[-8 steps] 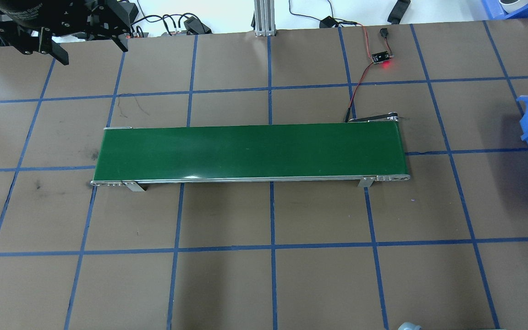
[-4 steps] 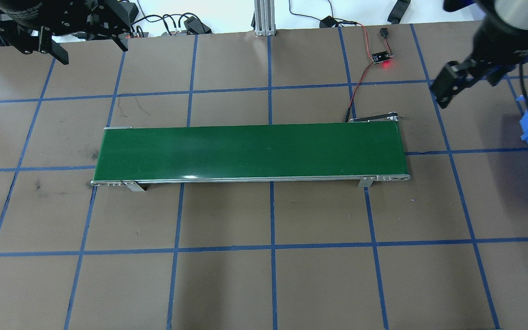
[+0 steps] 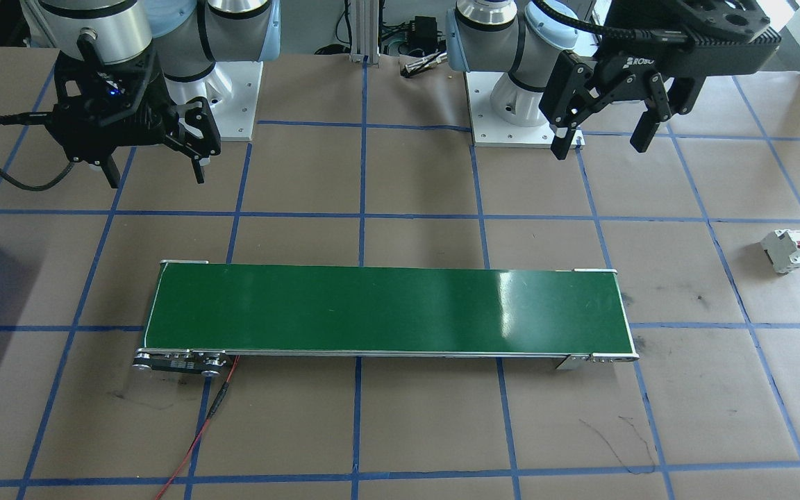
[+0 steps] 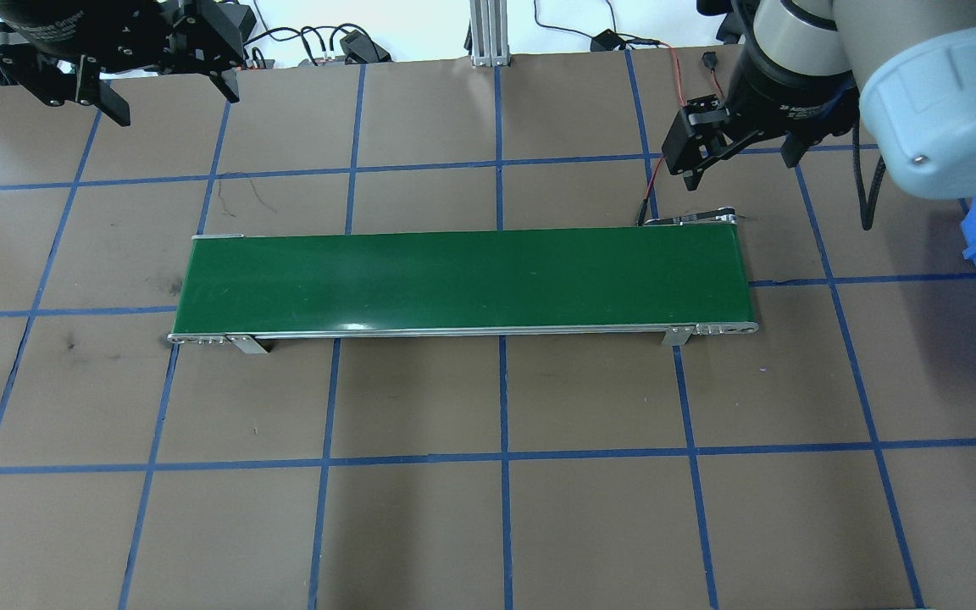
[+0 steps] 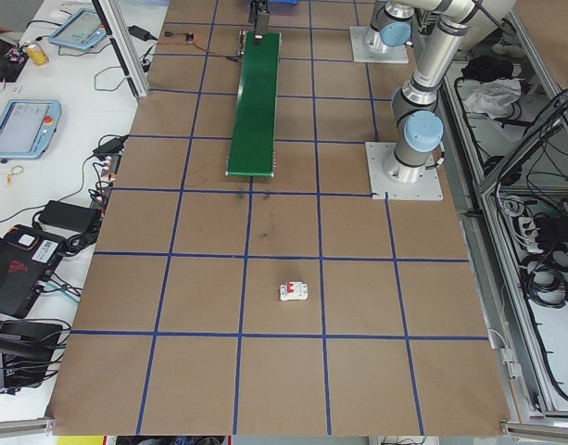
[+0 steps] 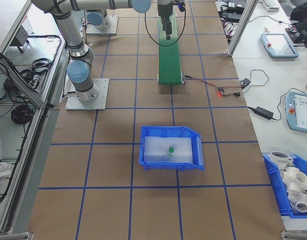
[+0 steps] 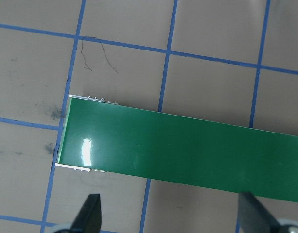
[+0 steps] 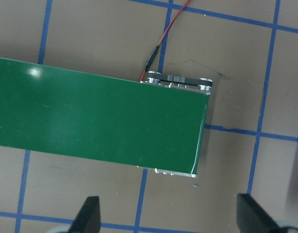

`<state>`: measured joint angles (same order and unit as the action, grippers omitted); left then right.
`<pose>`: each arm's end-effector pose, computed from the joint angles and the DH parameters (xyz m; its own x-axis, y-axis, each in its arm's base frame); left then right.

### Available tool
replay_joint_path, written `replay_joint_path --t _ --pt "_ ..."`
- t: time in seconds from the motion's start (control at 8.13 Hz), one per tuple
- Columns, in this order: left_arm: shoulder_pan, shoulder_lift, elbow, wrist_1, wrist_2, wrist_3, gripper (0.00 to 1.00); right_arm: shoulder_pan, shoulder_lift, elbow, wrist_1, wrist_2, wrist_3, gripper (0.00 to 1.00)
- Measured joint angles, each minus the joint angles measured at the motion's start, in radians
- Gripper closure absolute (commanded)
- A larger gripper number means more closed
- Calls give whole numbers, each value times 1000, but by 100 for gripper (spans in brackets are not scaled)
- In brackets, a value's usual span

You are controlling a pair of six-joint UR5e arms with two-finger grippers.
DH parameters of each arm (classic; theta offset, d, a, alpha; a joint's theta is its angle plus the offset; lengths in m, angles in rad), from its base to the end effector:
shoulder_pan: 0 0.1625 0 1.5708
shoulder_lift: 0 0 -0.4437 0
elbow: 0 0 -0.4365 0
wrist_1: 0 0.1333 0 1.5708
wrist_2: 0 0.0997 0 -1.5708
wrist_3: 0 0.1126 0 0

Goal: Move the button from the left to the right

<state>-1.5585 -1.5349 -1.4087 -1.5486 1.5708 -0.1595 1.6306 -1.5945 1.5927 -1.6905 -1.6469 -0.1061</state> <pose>-0.1267 -0.5355 0.6037 -0.9853 -0.1671 0.0347 -0.1707 0.9614 -0.2156 0.1567 -0.5301 0.5075 -0.9840 -0.1550 0.0879 -0.1645 0.9799 -0.1125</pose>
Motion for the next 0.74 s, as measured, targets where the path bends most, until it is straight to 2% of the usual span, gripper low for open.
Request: replay_joint_path --t 0.25,0.74 --pt "0 -8 5 -36 16 71 0 5 31 -37 -38 18 15 0" --pt "0 -14 11 -72 39 126 0 6 45 -54 -33 9 17 0"
